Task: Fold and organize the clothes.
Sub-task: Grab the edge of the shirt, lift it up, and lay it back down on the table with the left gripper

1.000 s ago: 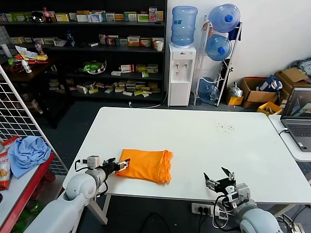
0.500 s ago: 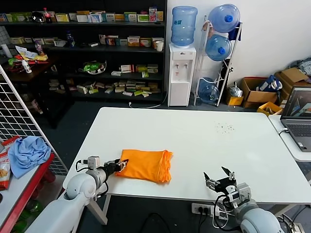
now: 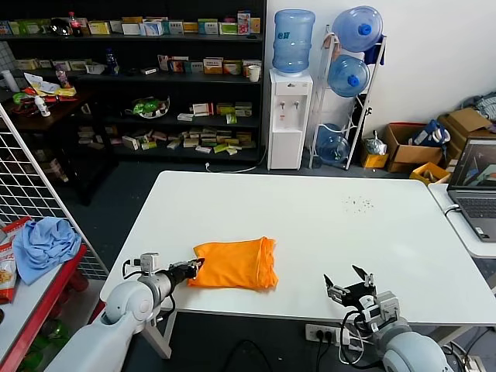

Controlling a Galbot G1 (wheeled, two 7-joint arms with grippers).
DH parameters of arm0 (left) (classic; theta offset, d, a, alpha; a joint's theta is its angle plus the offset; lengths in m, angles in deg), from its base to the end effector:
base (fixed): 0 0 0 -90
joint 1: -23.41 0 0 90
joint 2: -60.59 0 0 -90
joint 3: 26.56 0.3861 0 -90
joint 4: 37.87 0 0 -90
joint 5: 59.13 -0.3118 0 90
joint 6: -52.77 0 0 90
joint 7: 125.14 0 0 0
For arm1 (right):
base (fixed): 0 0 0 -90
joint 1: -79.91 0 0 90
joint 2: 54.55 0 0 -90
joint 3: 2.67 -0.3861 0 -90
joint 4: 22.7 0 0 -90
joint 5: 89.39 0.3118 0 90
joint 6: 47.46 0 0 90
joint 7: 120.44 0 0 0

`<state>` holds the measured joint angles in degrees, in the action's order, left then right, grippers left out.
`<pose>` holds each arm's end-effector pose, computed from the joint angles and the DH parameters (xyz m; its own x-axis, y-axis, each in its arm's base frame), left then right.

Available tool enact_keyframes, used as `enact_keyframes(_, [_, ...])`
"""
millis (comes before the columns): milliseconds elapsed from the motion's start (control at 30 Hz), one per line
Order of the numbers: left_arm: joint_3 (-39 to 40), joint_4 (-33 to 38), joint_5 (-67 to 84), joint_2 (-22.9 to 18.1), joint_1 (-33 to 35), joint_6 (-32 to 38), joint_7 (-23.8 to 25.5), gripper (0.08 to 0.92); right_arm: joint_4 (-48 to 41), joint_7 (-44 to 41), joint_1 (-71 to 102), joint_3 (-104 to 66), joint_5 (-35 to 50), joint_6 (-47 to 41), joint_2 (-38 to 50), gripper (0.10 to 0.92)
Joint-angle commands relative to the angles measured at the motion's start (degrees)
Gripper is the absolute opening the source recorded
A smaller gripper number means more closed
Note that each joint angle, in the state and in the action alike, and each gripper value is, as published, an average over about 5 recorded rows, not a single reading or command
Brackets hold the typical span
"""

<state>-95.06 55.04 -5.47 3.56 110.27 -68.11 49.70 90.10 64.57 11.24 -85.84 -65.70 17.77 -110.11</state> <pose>0.3097 0.1058 -0.3563 -0.7143 0.3678 0.5954 0.2124 0.9246 -0.3162 0.1792 -0.1218 -0.3256 -0.8585 -0.1502 0.4903 -0.2435 0.9608 -0.1322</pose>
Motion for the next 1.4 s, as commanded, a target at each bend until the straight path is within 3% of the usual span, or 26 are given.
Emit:
enact_keyframes(33, [-2.69,1.38,1.0,3.19,0.57,0.65,-0.69,0.13,-0.16,0.1,-0.49,0.23,-0.01,-0.04,0.09,0.823])
enact_keyframes(333, [-7.3,-0.99,-6.8,11.83,0.05,3.22,-1.51,0.13,-0.9,0.3,-2.54,2.29,-1.49,0.46,-0.71,0.823])
enact_keyframes(833, [-10.62,-4.19,-29.74,27.05,-0.94,8.47,3.44,0.13,-0.32,0.5,-3.23,3.35,-1.66,1.0,-1.72,0.823])
enact_keyframes(1400, [-9.98,-7.59,-37.49,35.5,-3.0,12.2,5.64,0.13,0.09,-0.61,-3.51,4.13,-2.21,1.51,-1.7,0.823])
